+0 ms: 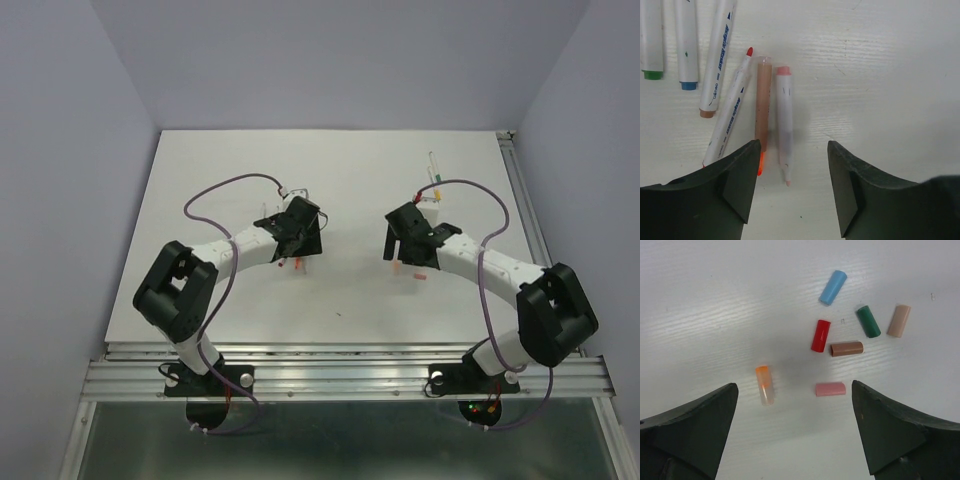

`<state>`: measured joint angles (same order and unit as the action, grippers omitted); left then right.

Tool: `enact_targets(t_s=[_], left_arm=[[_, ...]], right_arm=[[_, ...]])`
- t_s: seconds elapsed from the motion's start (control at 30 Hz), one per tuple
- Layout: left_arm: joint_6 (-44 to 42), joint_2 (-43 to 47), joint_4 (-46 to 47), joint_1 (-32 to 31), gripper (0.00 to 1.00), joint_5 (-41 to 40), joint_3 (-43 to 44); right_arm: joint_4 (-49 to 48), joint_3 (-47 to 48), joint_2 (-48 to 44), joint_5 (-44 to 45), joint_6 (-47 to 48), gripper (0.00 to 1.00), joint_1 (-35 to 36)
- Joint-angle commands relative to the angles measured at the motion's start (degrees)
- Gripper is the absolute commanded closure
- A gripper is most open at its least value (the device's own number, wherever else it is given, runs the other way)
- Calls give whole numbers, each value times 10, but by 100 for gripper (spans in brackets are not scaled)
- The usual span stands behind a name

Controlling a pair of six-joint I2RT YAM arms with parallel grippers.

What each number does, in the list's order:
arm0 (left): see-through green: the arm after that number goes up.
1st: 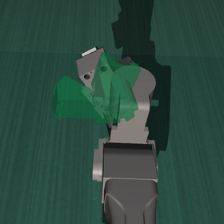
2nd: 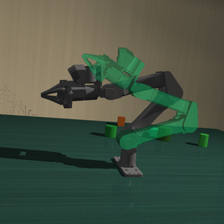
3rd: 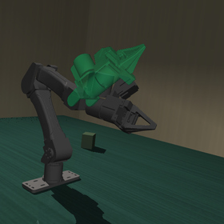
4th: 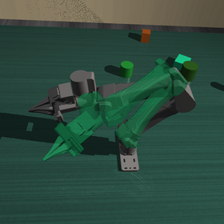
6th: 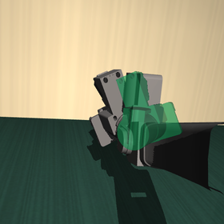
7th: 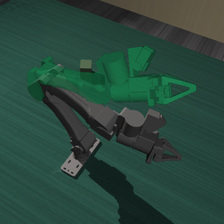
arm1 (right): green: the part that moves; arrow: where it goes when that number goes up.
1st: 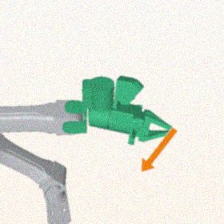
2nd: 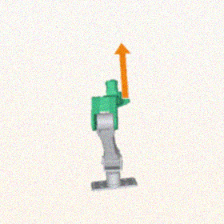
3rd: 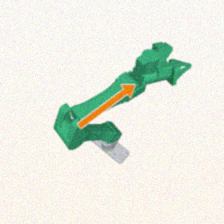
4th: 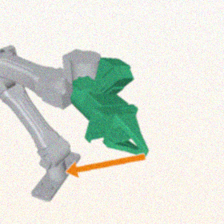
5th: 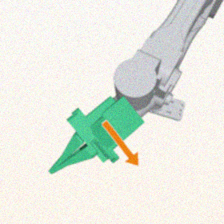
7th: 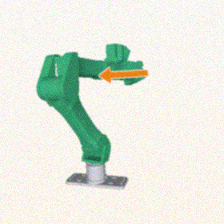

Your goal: Open the pen caps

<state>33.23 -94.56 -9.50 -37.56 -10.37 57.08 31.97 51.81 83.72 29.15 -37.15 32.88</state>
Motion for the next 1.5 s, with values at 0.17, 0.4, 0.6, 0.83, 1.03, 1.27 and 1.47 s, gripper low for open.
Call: enact_targets(t_s=[0.17, 0.4, 0.6, 0.83, 1.03, 1.27, 1.47], left_arm=[[-17, 65, 4, -19, 1, -1, 27], [-14, 114, 41, -20, 1, 9, -12], [-26, 142, 55, -20, 1, 4, -31], [-30, 143, 57, -21, 1, -2, -30], [-31, 139, 57, -20, 1, -10, -28], [-30, 138, 65, -20, 1, -7, -28], [-27, 149, 71, -20, 1, -8, -36]], right_arm=[[-85, 120, 31, -62, 92, 0, -91], [-85, 292, 186, -141, 156, 0, -194], [-16, 463, 354, -162, 165, 0, -261], [-3, 560, 461, -156, 197, 2, -276], [-14, 514, 462, -148, 200, 19, -278], [-35, 432, 428, -142, 203, 30, -278], [-47, 400, 413, -130, 197, 44, -277]])
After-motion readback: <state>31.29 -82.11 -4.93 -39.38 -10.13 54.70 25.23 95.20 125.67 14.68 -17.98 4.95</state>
